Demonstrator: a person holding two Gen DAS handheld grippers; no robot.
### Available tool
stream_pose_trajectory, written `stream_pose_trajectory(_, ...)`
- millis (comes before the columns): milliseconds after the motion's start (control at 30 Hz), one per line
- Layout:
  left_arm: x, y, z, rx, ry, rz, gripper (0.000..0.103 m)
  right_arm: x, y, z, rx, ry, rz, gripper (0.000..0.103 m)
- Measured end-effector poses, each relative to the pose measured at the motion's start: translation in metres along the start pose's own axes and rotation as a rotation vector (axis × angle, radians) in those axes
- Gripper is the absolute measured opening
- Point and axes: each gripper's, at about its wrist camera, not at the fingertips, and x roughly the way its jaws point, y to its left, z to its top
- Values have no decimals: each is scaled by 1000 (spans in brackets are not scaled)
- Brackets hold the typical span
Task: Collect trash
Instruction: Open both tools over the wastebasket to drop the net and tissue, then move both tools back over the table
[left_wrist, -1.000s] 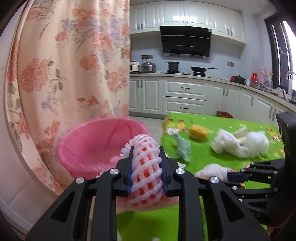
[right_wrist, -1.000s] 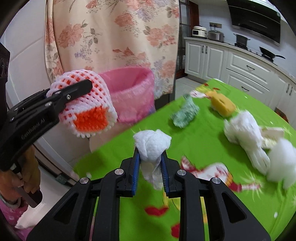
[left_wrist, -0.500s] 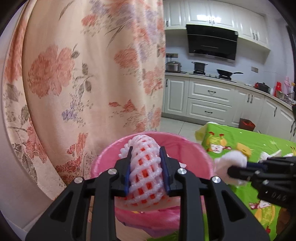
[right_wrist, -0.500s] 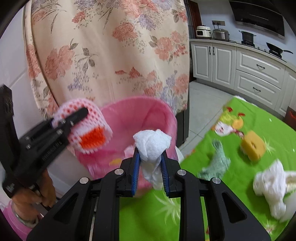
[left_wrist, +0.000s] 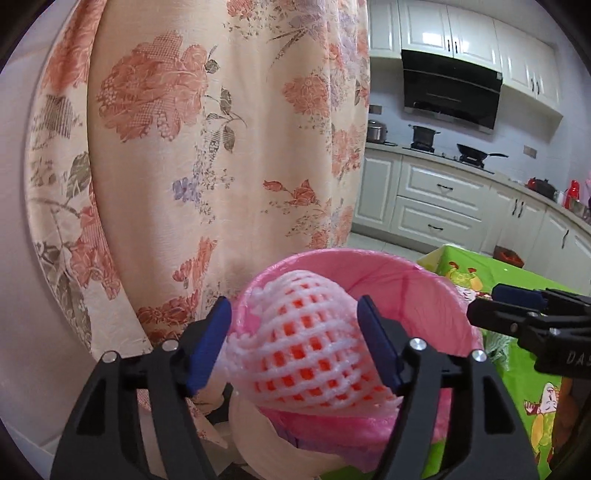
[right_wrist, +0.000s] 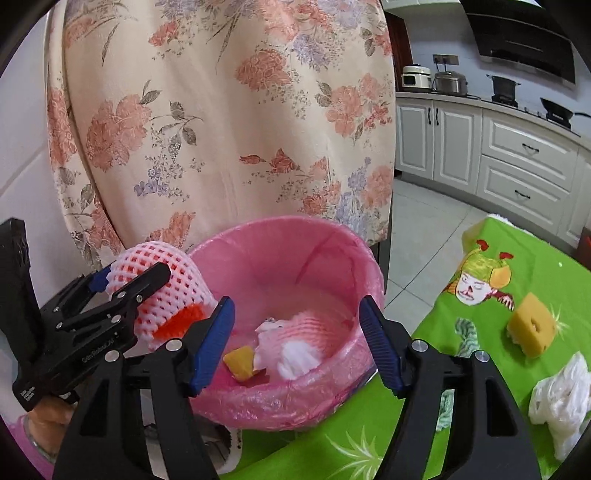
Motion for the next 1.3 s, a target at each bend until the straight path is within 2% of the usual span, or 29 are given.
stream_pose_trajectory(33, 0, 0, -1, -1, 3, 8, 73, -1, -1, -1, 3, -3, -5, 66)
stream_pose_trajectory(200, -6, -2, -2, -27, -20, 20, 95, -22, -6, -9, -2, -45, -15, 66)
stream_pose_trajectory(400, -9, -12, 2, -19, -37, 23, 96, -51, -31, -31, 10, -71, -50, 66)
stream_pose_trajectory(600, -22, -40, -3, -34, -45, -33, 96, -82, -68, -67, 45, -92, -125, 66)
stream_pose_trajectory(700, -28, -63, -11, -66, -39, -71, 96, -98, -86, -85, 62, -103, -185, 66)
stream_pose_trajectory(833, -34, -109, -28, -77, -15, -166, 96, -121, -106, -109, 80, -117, -246, 66)
stream_pose_trajectory(1033, -35, -189, -58, 41, 41, -257, 96, -157, -136, -144, 112, -115, -370, 66)
stream_pose_trajectory(1300, -18, -255, -72, 181, 85, -294, 96, -200, -185, -169, 200, -132, -488, 66)
